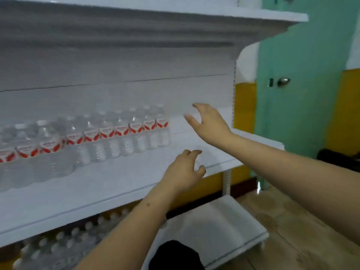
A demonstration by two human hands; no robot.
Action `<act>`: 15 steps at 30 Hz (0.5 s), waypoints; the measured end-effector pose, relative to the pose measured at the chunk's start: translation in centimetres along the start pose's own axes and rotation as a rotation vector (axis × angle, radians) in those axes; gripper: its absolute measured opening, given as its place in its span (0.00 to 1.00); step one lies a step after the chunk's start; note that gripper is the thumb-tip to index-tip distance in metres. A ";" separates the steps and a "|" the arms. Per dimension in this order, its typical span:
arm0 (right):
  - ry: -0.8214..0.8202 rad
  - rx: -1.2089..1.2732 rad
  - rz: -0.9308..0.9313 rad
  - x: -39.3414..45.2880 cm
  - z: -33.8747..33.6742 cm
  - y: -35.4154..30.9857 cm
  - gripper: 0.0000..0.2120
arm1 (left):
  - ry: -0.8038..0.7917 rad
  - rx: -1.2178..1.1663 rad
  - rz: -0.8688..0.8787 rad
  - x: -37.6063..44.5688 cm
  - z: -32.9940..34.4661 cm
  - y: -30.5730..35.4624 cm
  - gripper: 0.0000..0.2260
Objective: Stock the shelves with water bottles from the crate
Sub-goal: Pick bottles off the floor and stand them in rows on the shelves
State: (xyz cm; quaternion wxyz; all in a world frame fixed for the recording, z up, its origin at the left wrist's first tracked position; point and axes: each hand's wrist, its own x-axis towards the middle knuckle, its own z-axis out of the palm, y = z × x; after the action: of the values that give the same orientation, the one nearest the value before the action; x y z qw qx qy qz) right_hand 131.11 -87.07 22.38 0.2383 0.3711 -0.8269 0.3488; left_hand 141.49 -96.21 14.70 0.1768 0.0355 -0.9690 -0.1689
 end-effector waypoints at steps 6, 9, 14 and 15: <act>0.007 -0.206 0.318 -14.7 -8.5 14.0 0.28 | -0.439 -0.075 0.233 -0.9 15.3 10.5 0.21; -0.002 -0.256 0.580 -23.3 -10.4 20.2 0.27 | -0.752 -0.093 0.279 -4.3 24.4 15.2 0.21; -0.161 -0.233 0.900 -38.2 -9.9 27.3 0.26 | -1.181 0.072 0.328 -11.0 36.3 20.1 0.29; -0.193 -0.217 0.964 -41.6 -9.5 28.8 0.26 | -1.242 0.076 0.333 -12.1 38.2 21.1 0.28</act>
State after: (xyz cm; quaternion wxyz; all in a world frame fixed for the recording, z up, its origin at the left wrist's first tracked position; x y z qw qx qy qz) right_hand 135.37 -47.47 -10.20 0.0099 -0.0494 -0.9541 0.2953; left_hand 139.06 -62.83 -15.75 -0.3947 -0.2135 -0.8887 -0.0941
